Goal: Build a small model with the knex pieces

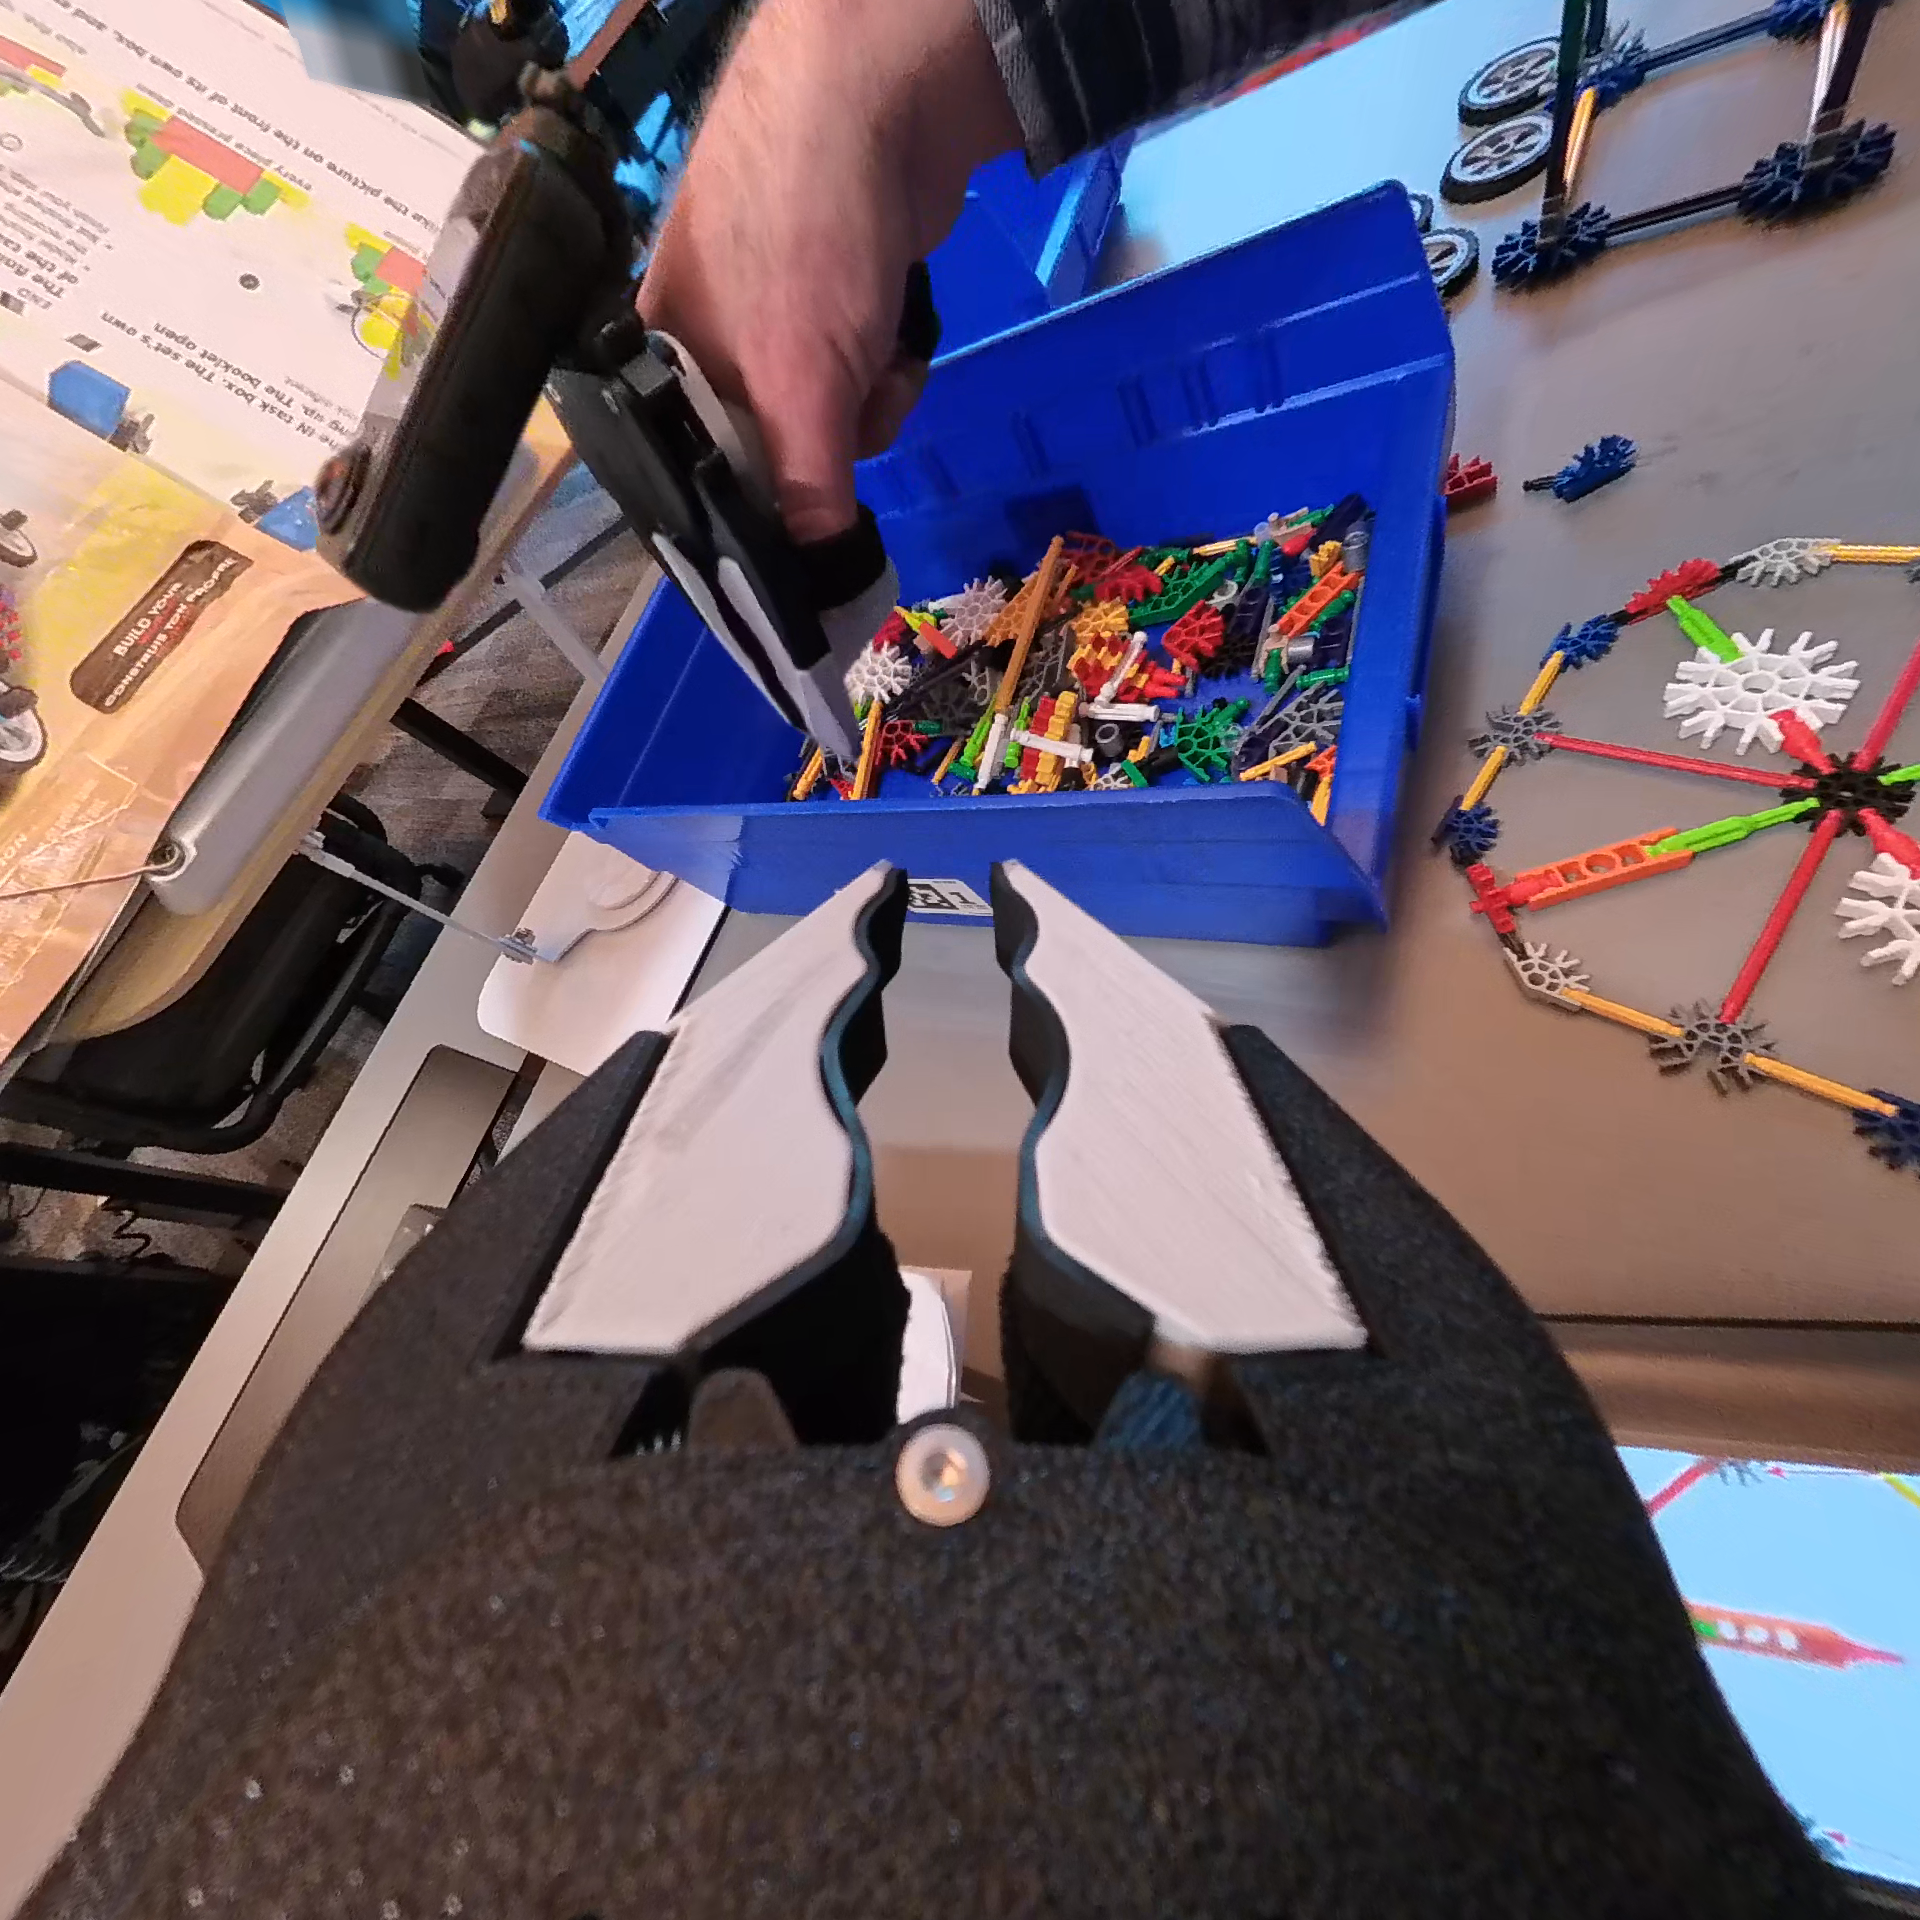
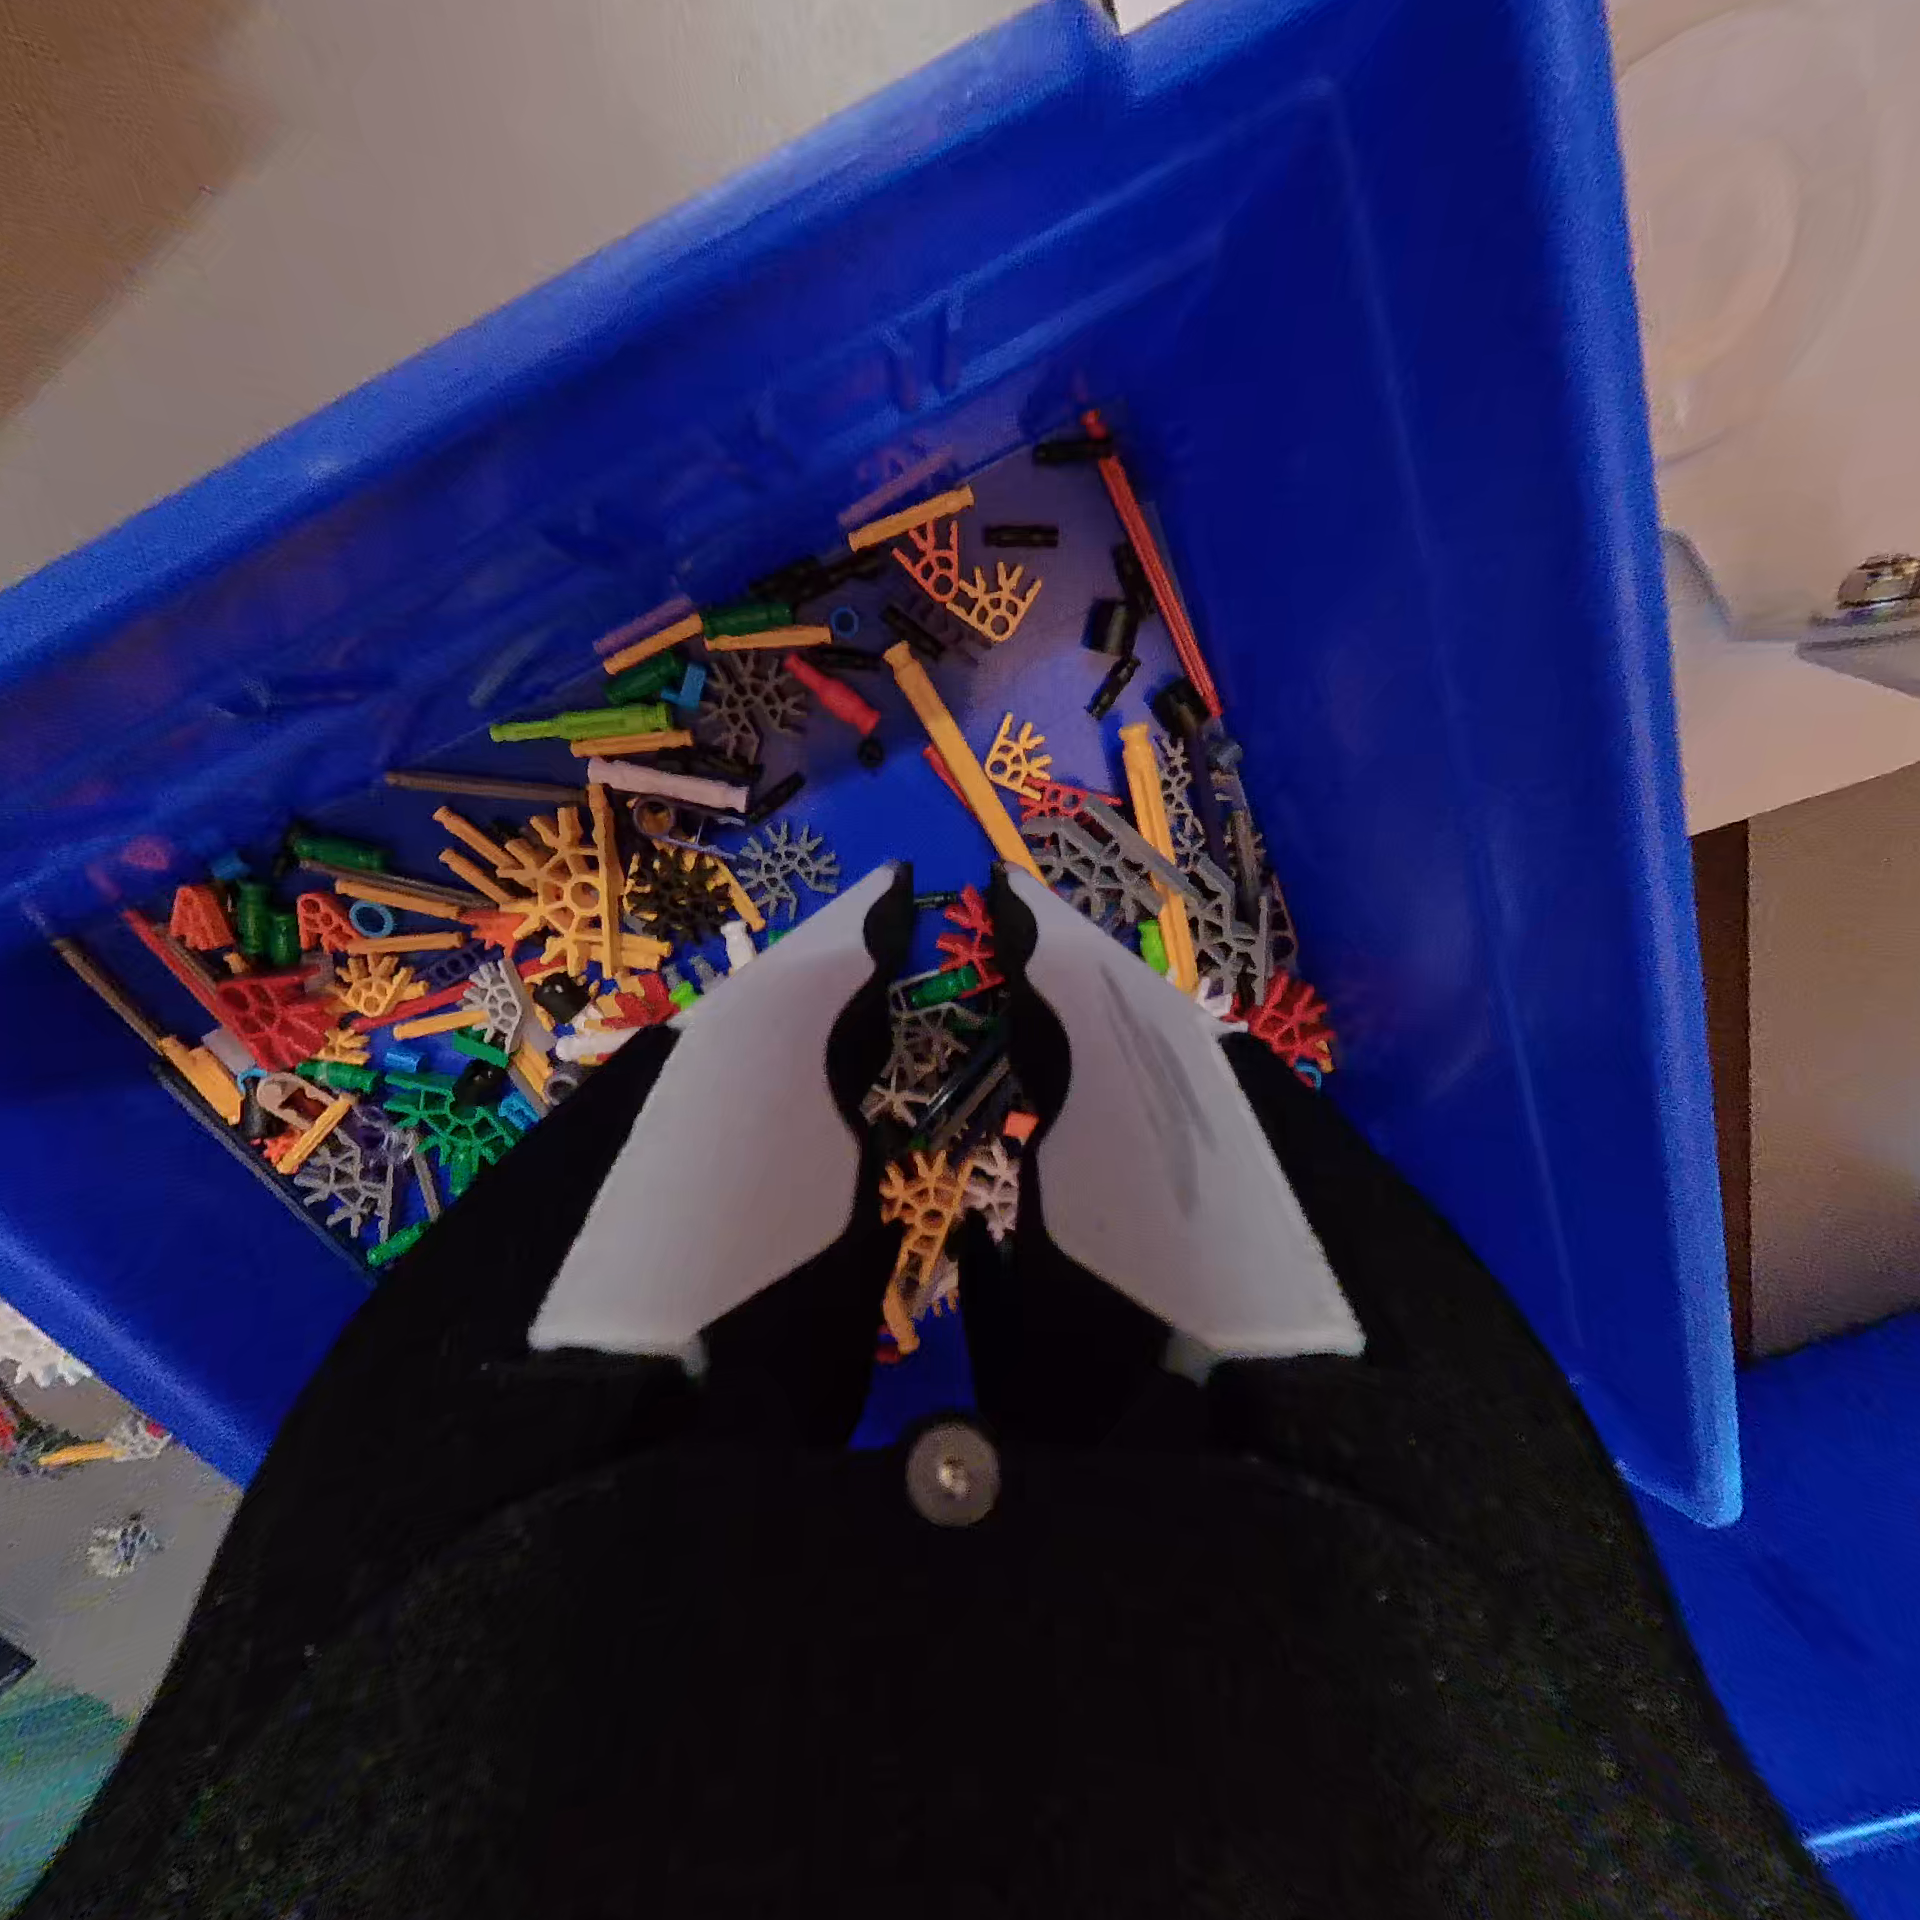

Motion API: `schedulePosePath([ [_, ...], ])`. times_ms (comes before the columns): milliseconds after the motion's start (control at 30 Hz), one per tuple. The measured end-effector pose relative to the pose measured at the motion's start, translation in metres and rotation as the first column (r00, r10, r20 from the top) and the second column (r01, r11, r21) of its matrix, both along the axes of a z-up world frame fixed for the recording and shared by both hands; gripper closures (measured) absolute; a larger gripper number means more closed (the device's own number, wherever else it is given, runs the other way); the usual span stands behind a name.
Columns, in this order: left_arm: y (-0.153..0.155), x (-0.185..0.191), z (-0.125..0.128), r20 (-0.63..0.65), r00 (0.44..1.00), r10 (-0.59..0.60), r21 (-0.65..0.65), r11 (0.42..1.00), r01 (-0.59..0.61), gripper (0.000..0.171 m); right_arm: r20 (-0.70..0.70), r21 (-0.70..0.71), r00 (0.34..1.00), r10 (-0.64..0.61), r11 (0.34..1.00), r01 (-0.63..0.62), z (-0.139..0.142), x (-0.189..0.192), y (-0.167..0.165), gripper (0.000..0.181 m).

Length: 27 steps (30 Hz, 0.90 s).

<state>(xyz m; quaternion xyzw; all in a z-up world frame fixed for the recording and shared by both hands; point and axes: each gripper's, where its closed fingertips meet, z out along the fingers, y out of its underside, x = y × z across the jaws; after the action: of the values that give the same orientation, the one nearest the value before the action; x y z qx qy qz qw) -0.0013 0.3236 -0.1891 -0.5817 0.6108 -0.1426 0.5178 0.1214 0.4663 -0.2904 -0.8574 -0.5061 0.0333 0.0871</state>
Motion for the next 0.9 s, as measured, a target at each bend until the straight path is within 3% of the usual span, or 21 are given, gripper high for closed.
schedulePosePath([
  [267,0.000,0.000,-0.001,-0.002,1.000,0.000,0.000,1.000,0.000,0.156,0.081,-0.095,0.987,0.140,0.987,-0.133,0.006,0.007,-0.037,0.165],
  [533,0.000,0.000,-0.001,0.000,1.000,-0.001,-0.004,1.000,0.001,0.156,-0.037,-0.230,0.938,0.345,0.910,-0.344,0.007,-0.019,-0.104,0.165],
  [667,0.000,0.000,0.000,0.002,1.000,-0.002,-0.005,1.000,0.002,0.156,-0.039,-0.314,0.918,0.395,0.867,-0.387,-0.005,-0.021,-0.132,0.166],
  [800,0.000,0.000,0.000,0.004,1.000,-0.002,-0.005,1.000,0.002,0.156,0.004,-0.356,0.922,0.387,0.862,-0.360,-0.022,-0.011,-0.137,0.173],
  [833,0.000,0.000,0.000,0.004,1.000,-0.002,-0.005,1.000,0.002,0.156,0.017,-0.341,0.933,0.361,0.879,-0.334,-0.025,-0.010,-0.130,0.181],
  [900,0.000,0.000,0.000,0.004,1.000,-0.002,-0.005,1.000,0.002,0.156,0.062,-0.270,0.956,0.286,0.927,-0.260,-0.025,-0.004,-0.107,0.180],
])
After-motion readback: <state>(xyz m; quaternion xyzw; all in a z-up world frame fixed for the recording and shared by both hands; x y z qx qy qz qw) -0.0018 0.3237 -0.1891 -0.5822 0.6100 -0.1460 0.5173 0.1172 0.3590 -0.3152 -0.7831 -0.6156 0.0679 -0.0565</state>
